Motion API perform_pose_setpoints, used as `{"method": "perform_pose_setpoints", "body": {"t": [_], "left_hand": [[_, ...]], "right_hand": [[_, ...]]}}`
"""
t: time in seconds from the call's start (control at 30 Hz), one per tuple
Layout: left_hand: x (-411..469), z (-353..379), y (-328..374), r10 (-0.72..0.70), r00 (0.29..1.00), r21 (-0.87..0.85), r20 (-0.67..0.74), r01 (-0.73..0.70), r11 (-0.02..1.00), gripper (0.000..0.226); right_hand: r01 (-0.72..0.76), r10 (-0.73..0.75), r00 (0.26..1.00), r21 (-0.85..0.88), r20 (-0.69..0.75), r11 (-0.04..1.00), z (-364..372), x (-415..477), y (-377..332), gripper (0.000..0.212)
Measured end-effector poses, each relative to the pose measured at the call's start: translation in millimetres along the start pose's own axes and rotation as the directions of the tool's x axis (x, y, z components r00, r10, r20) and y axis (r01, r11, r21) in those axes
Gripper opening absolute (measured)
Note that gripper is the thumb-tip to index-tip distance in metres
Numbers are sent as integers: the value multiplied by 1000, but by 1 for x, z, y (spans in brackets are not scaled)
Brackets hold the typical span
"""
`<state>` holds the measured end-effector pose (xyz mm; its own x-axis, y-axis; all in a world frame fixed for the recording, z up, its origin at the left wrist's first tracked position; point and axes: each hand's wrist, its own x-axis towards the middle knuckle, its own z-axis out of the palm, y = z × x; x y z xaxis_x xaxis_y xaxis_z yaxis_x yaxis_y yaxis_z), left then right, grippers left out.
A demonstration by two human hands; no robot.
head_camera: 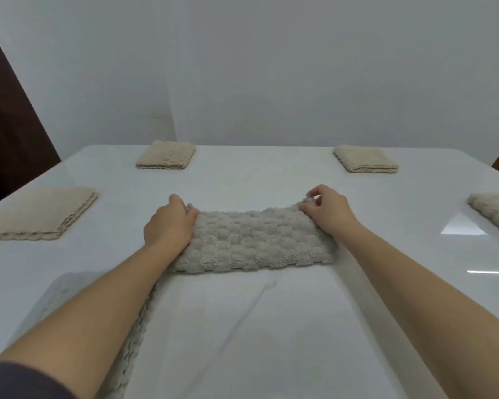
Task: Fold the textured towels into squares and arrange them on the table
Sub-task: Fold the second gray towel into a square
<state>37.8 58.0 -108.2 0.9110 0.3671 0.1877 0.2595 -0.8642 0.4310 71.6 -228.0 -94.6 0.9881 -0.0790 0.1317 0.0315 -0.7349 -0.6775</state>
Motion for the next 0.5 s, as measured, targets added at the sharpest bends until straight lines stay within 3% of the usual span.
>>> {"method": "perform_pose_setpoints", "body": {"t": [0.13, 0.2, 0.27, 0.37, 0.5], "left_hand": [[2, 4, 7, 141, 984, 242, -111, -111, 964, 39], [-3, 0, 19, 256, 958, 241, -129, -220, 945, 50], [-14, 2, 35, 411, 912, 182, 10, -405, 896, 57], [-34, 22, 45, 472, 825, 128, 310, -528, 840, 59], [-35, 35, 34, 381, 838, 136, 391, -462, 877, 62]], "right_hand": [[48, -85, 990, -305, -110, 951, 9, 4, -3, 40], [142, -209, 970, -406, -126, 903, 11, -2, -13, 42], [281, -292, 956, -419, 38, 863, 20, -15, -26, 46], [366, -191, 902, -451, 388, 814, 47, -35, -33, 58], [341, -160, 911, -479, 379, 809, 57, -40, -21, 63]]}}
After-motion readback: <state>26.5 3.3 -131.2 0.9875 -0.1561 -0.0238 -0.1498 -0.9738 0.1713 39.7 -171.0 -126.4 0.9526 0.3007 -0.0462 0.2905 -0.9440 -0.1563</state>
